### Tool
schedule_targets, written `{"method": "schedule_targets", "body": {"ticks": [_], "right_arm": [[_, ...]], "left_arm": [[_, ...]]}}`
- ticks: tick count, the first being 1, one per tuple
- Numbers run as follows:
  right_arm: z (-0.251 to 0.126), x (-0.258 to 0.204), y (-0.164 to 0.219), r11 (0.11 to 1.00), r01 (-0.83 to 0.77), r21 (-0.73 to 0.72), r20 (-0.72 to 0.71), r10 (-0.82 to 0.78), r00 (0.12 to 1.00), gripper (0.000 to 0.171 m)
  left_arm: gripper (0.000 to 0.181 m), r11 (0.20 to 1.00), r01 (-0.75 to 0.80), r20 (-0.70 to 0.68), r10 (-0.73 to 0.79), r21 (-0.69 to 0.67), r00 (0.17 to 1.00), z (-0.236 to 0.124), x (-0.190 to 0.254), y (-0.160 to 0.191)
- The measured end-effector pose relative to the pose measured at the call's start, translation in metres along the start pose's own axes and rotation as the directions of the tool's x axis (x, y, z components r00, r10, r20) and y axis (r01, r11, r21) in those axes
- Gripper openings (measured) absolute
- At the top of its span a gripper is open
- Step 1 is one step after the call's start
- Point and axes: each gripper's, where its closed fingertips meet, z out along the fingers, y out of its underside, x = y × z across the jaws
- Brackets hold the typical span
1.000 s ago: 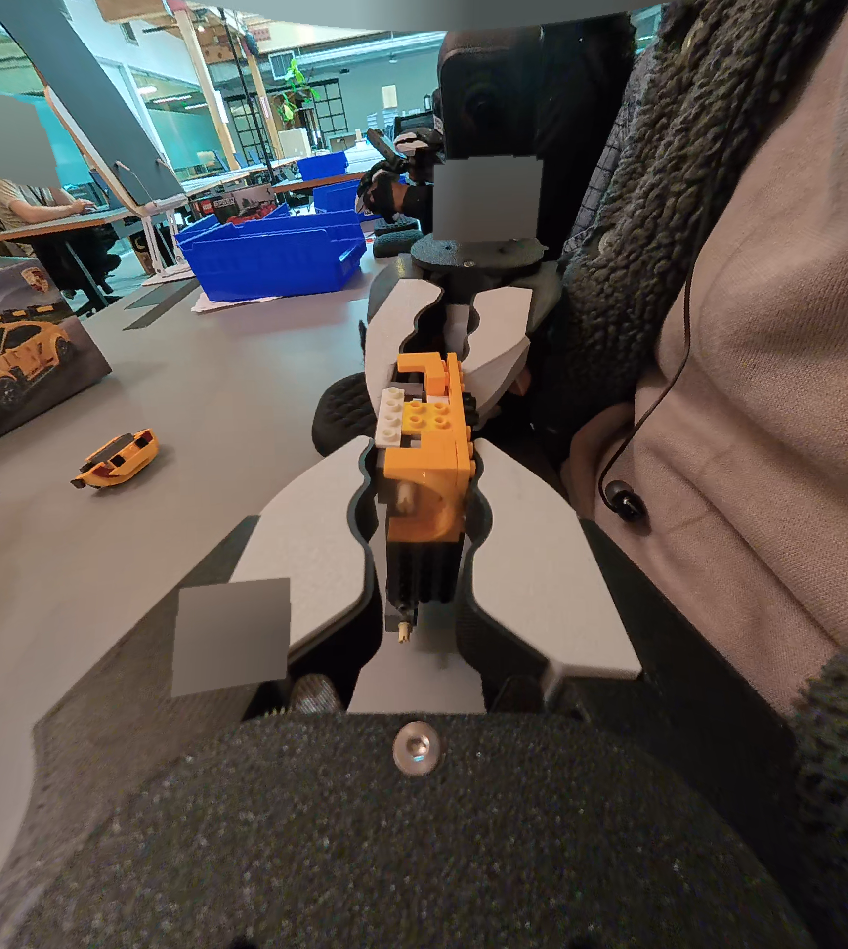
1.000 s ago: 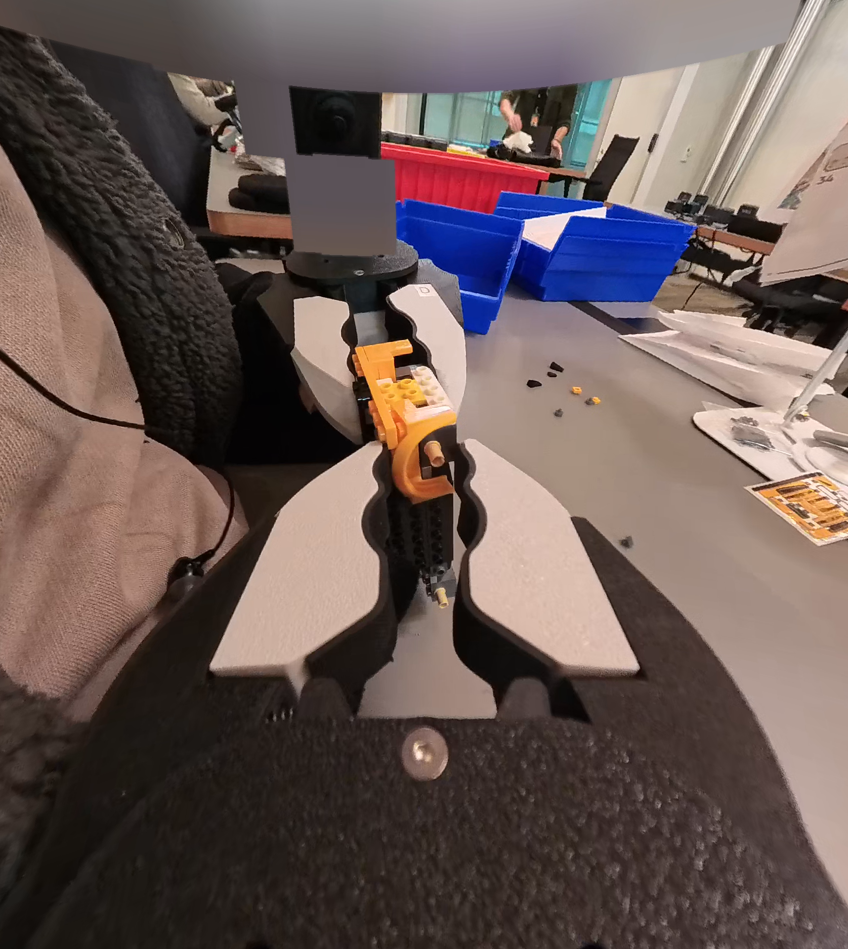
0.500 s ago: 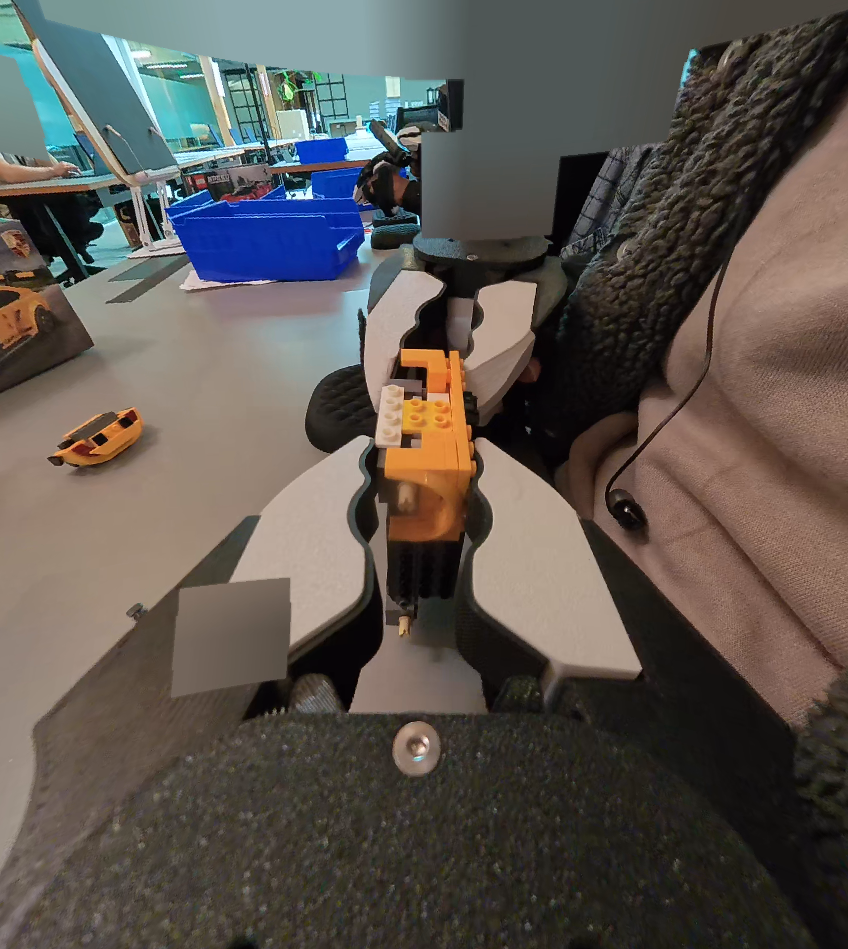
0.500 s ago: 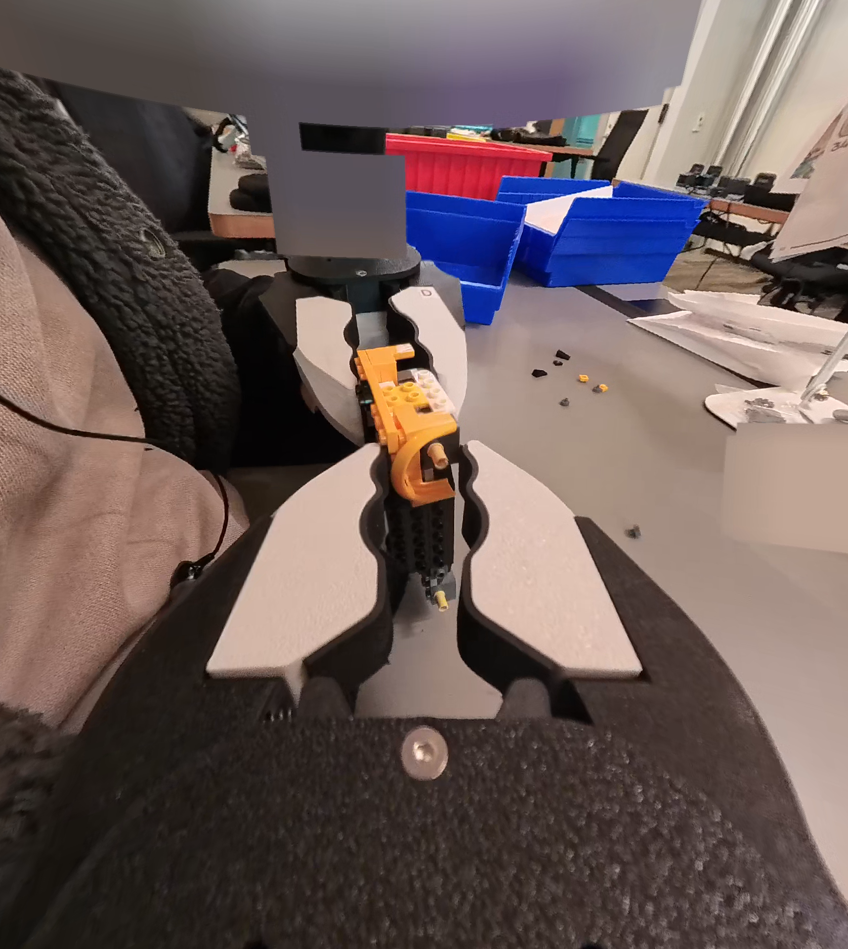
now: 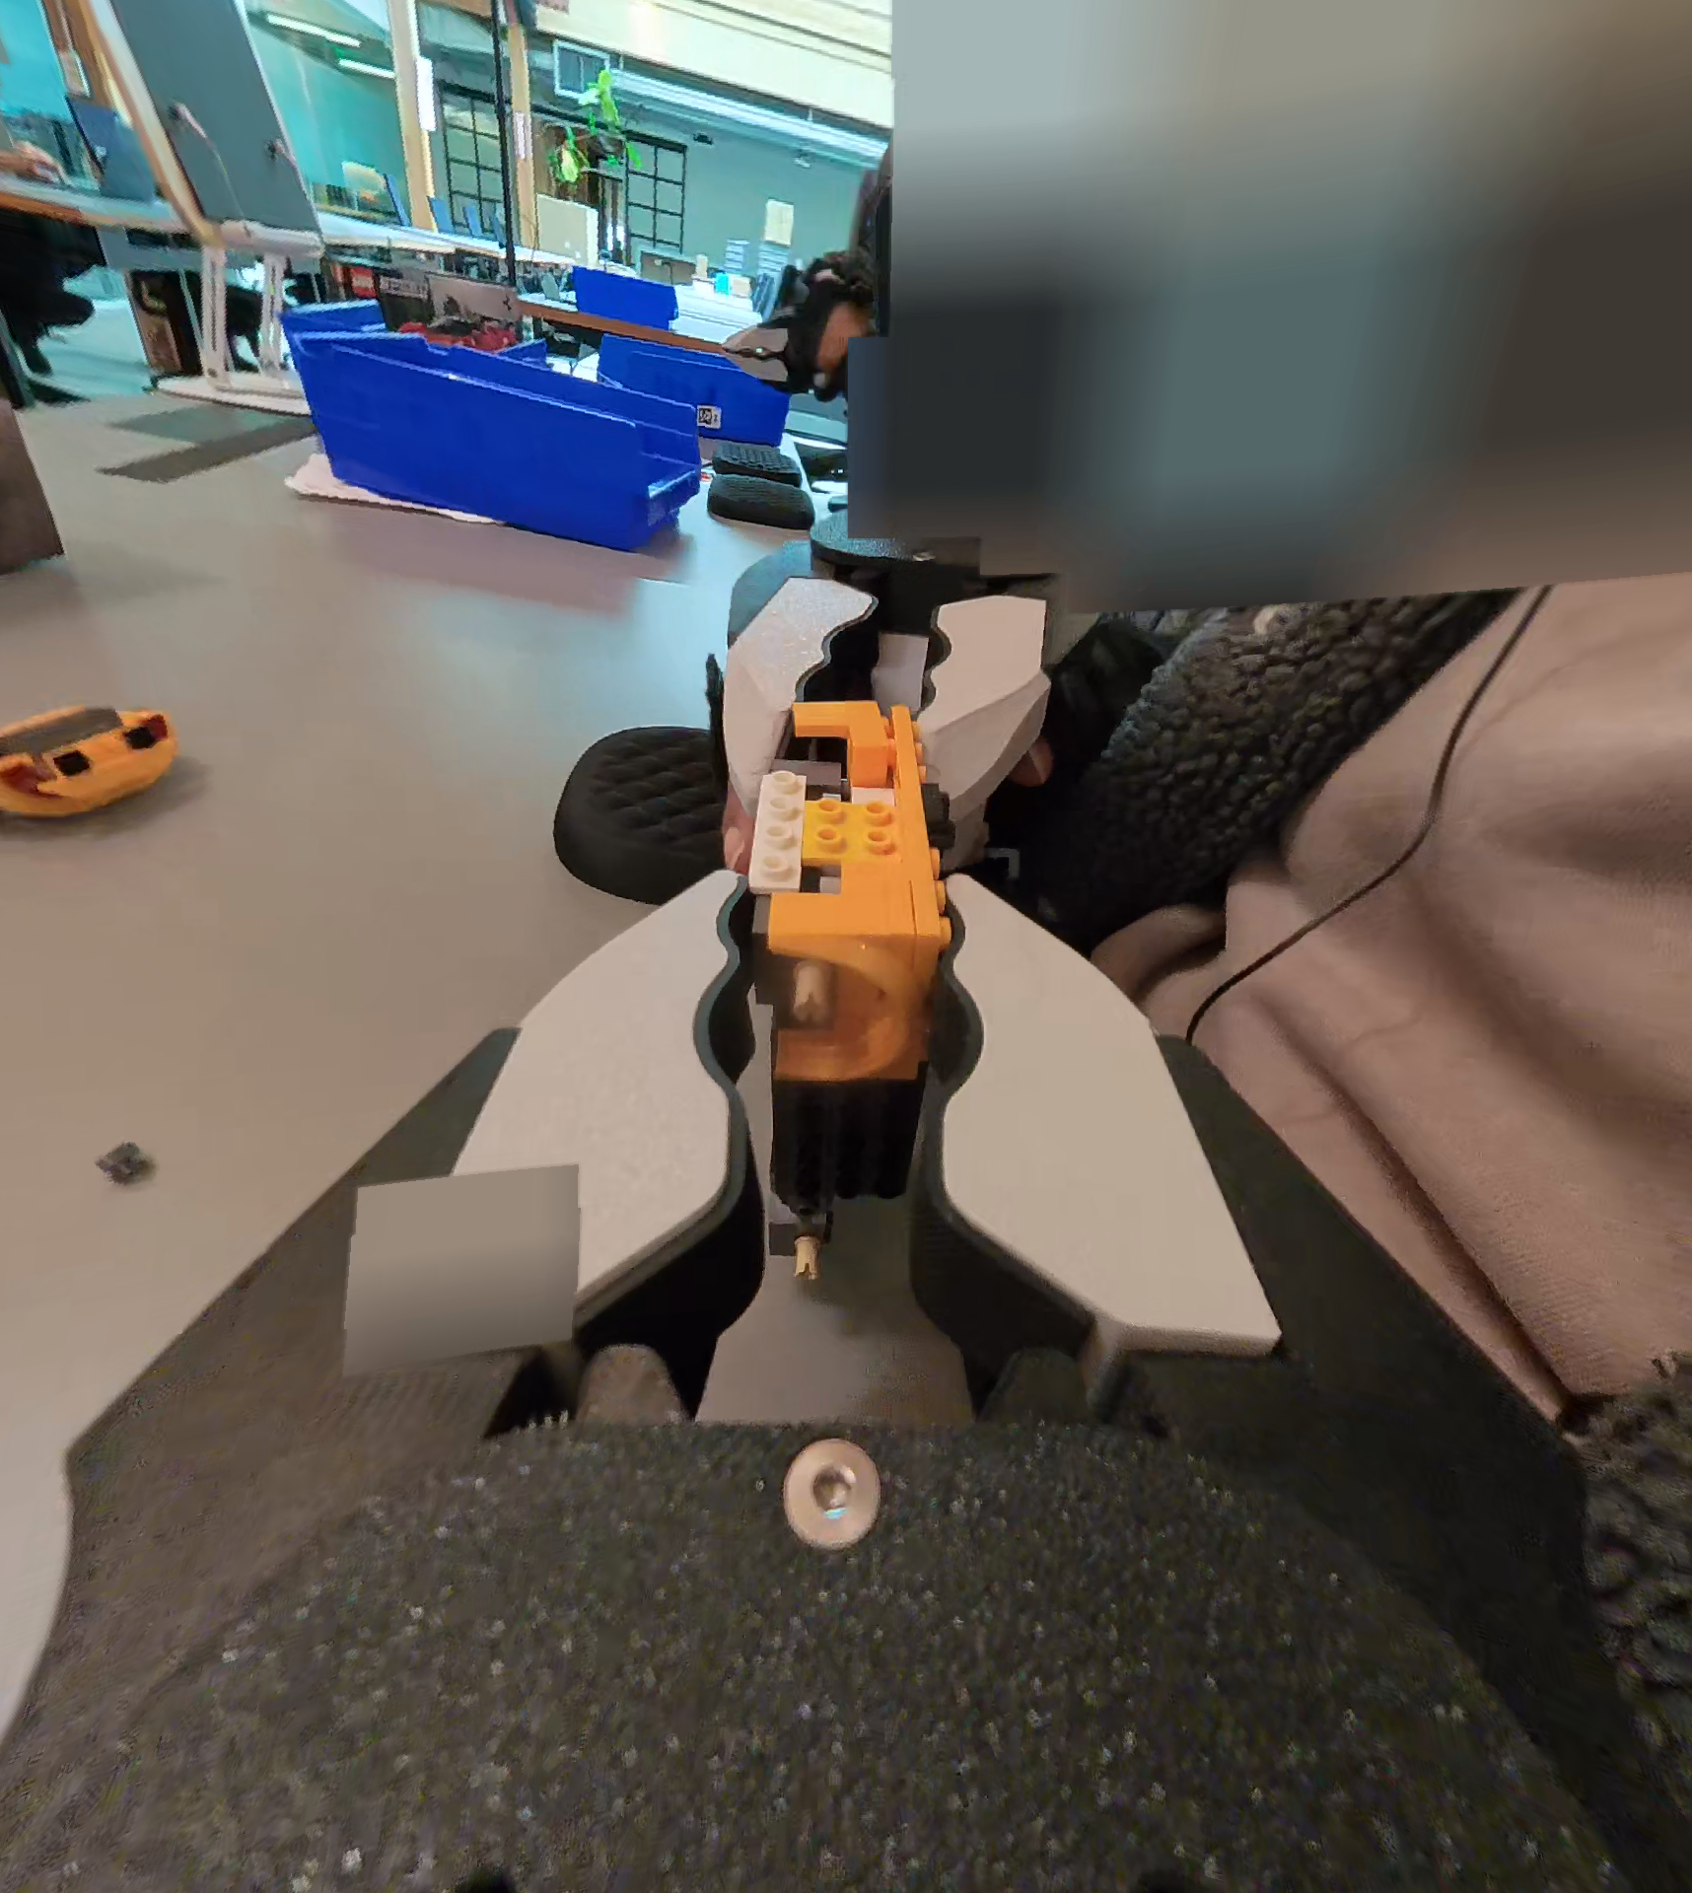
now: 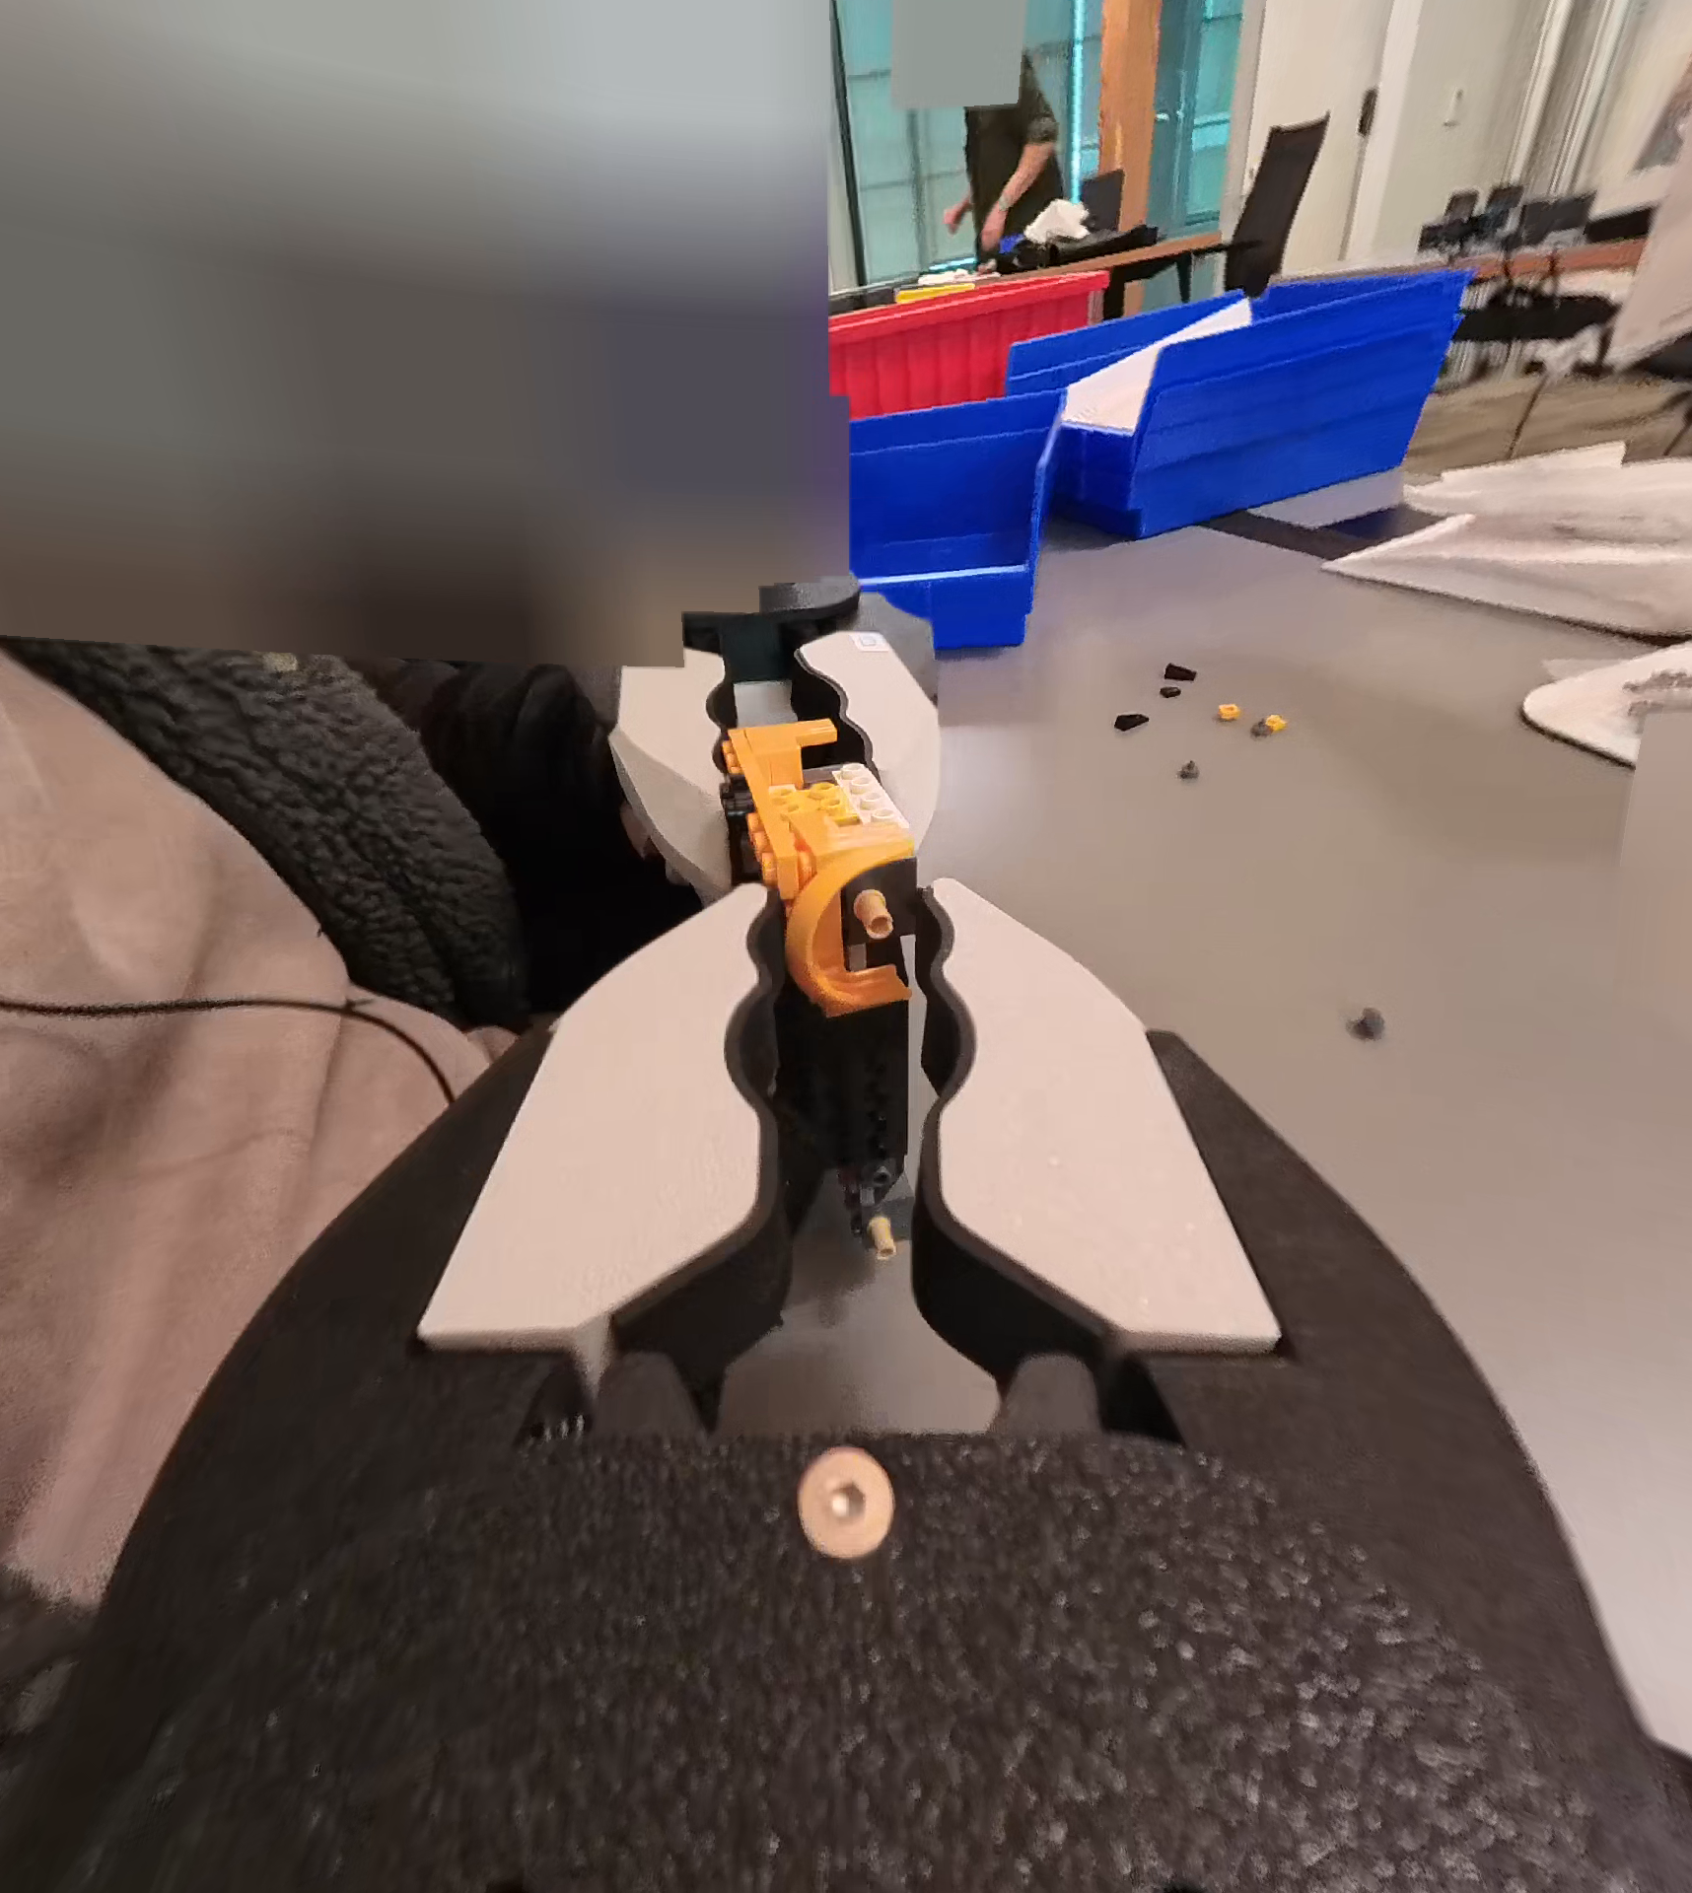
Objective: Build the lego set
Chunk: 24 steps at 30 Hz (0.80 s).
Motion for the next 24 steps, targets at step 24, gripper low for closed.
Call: {"method": "schedule_targets", "body": {"ticks": [24], "right_arm": [[0.008,0.037,-0.012,0.93,-0.234,-0.284,-0.225,0.173,0.959,0.022]], "left_arm": [[0.032,0.698,0.653,-0.09,-0.66,0.293,0.746,-0.003,-0.035,-0.015]]}}
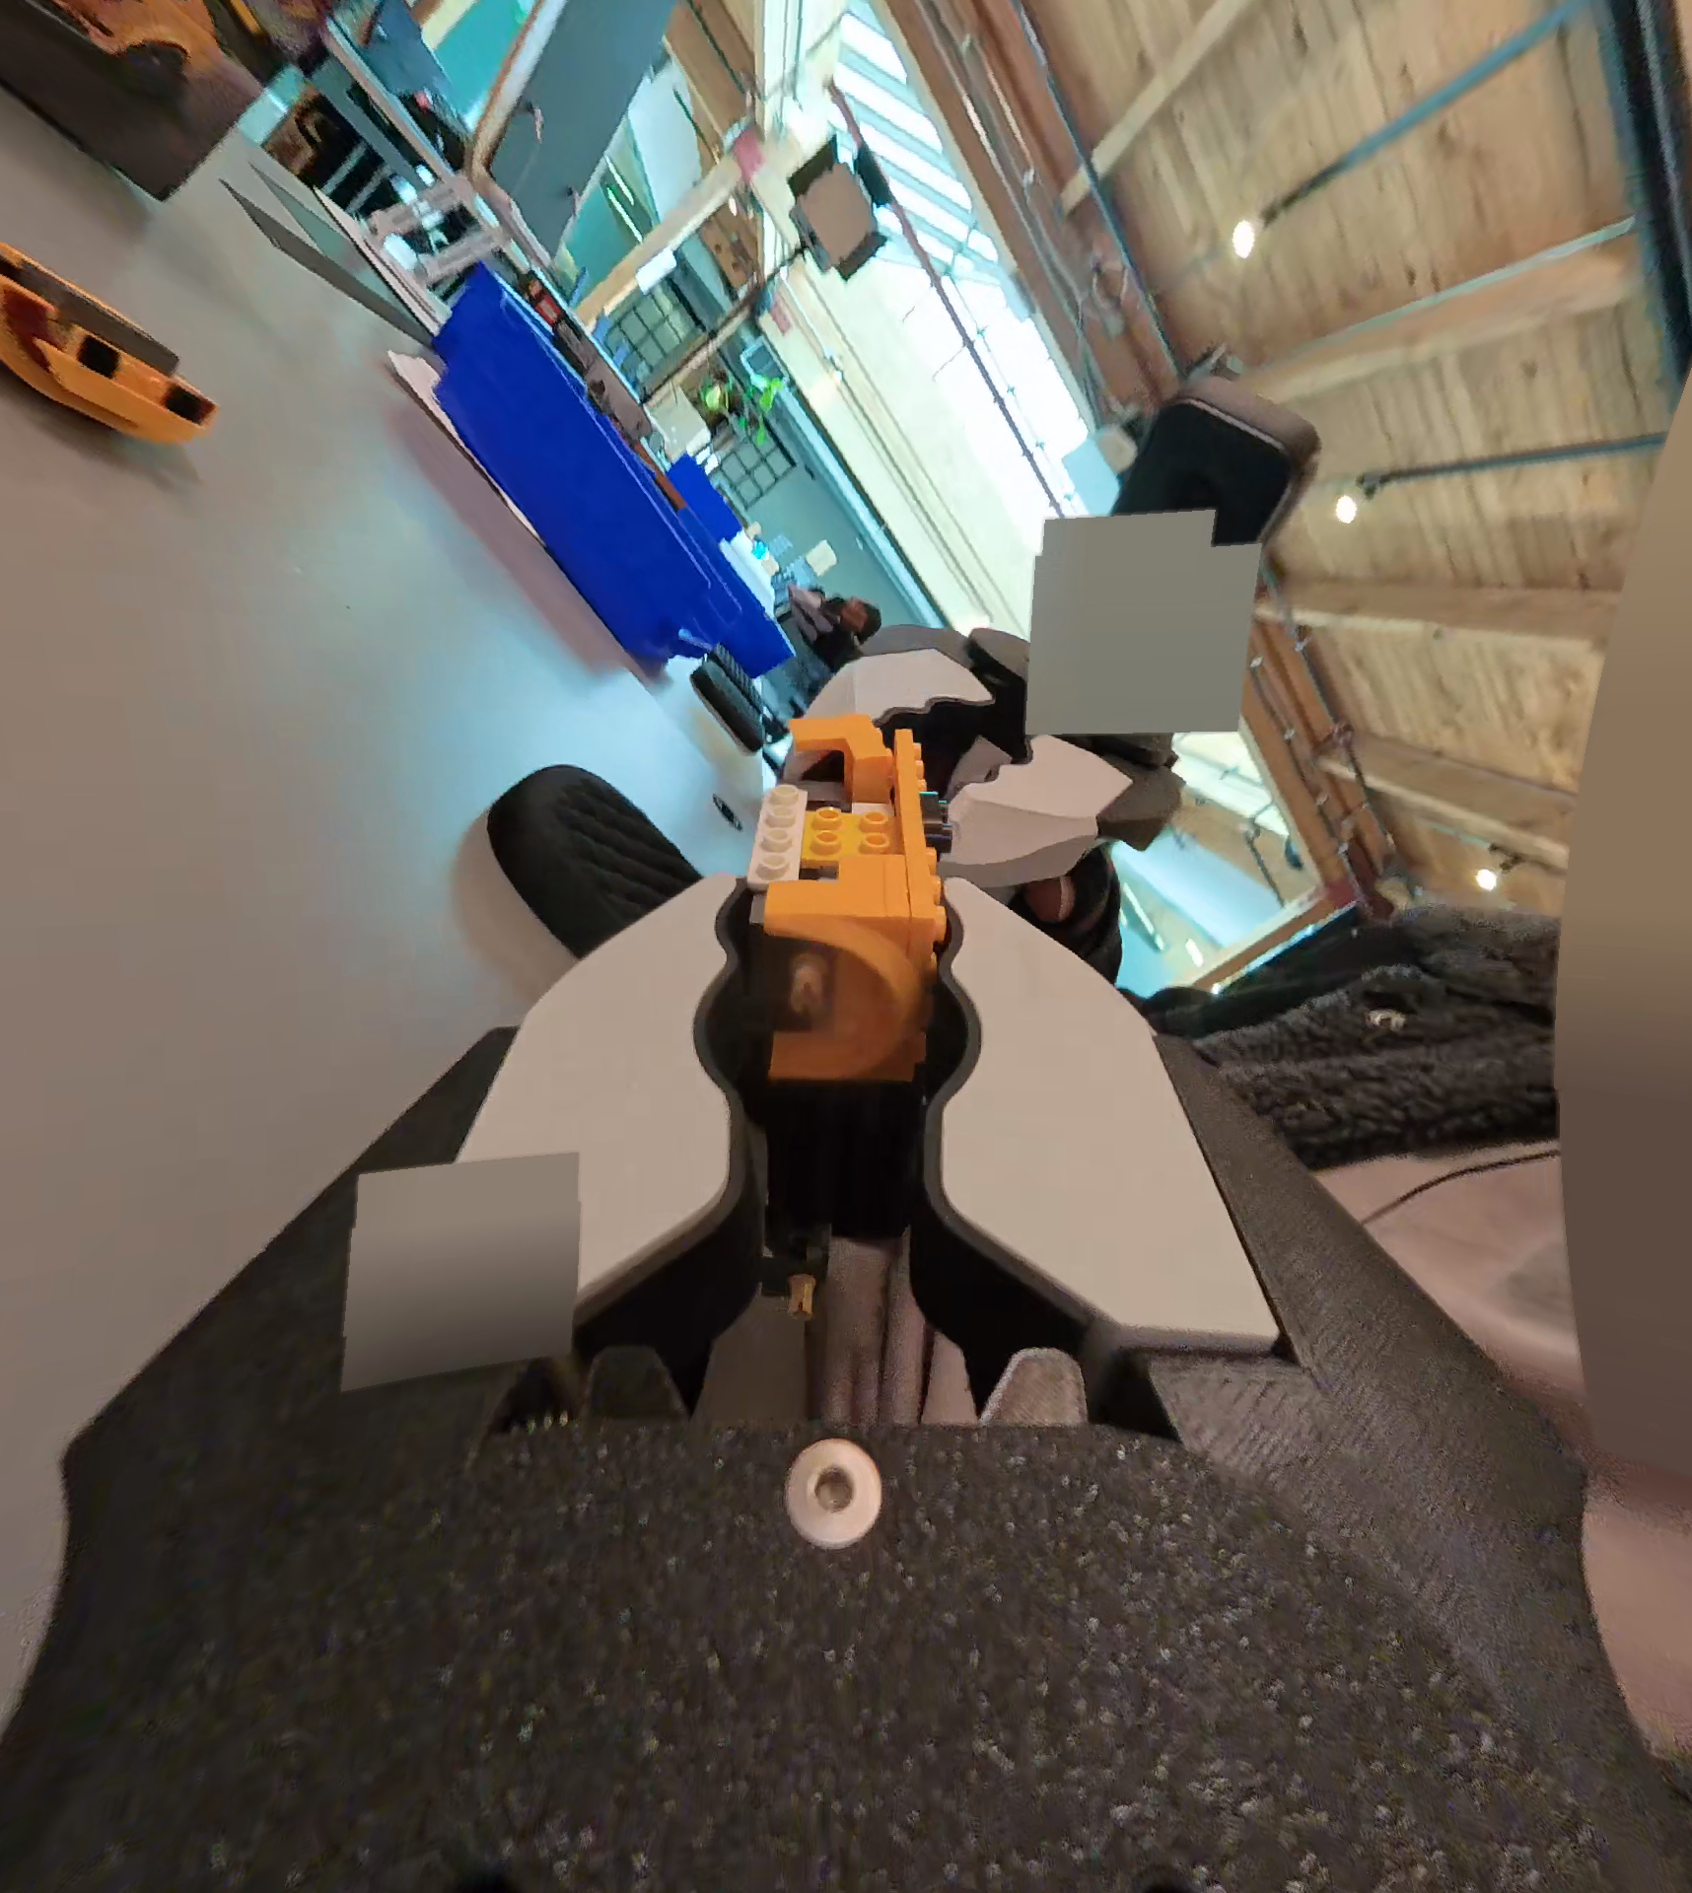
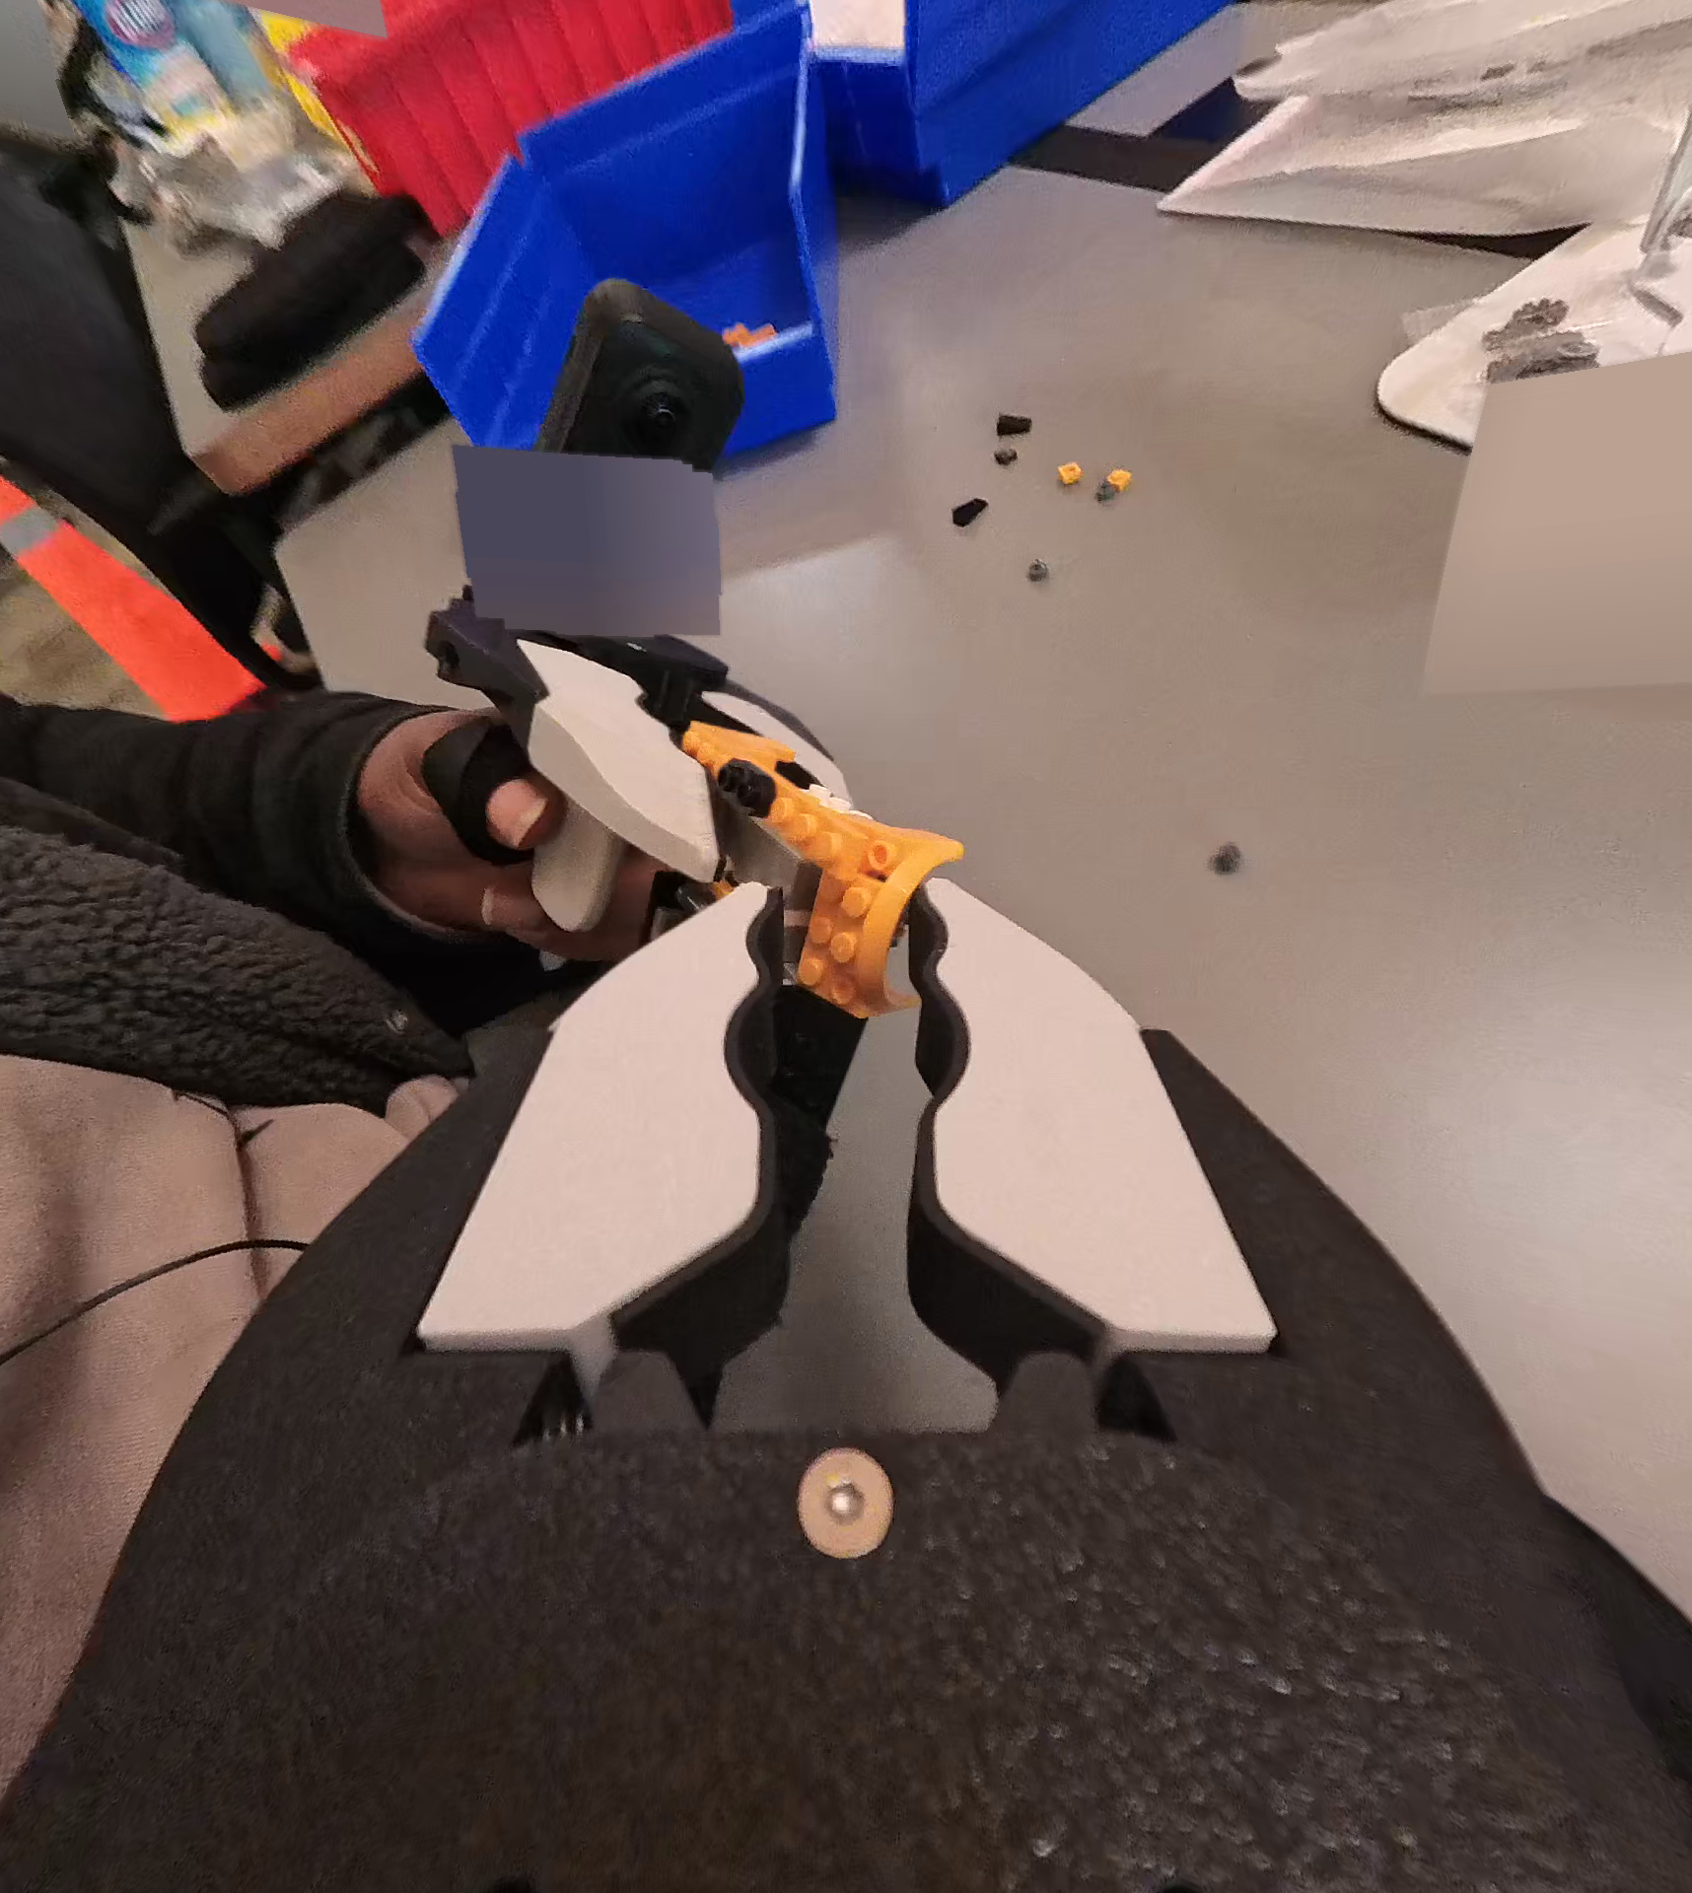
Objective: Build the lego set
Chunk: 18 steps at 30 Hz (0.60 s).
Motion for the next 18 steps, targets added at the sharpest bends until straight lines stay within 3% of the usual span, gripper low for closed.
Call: {"method": "schedule_targets", "body": {"ticks": [8,18], "right_arm": [[0.004,-0.005,-0.014,0.978,0.031,-0.207,0.02,-0.027,0.999,0.029],[0.004,-0.025,-0.038,0.892,0.267,-0.364,0.095,-0.25,0.964,0.027]], "left_arm": [[0.031,0.961,0.099,-0.019,-0.097,0.258,0.995,-0.008,-0.001,-0.024],[0.031,0.906,0.217,-0.218,-0.144,0.364,0.965,-0.021,0.019,-0.033]]}}
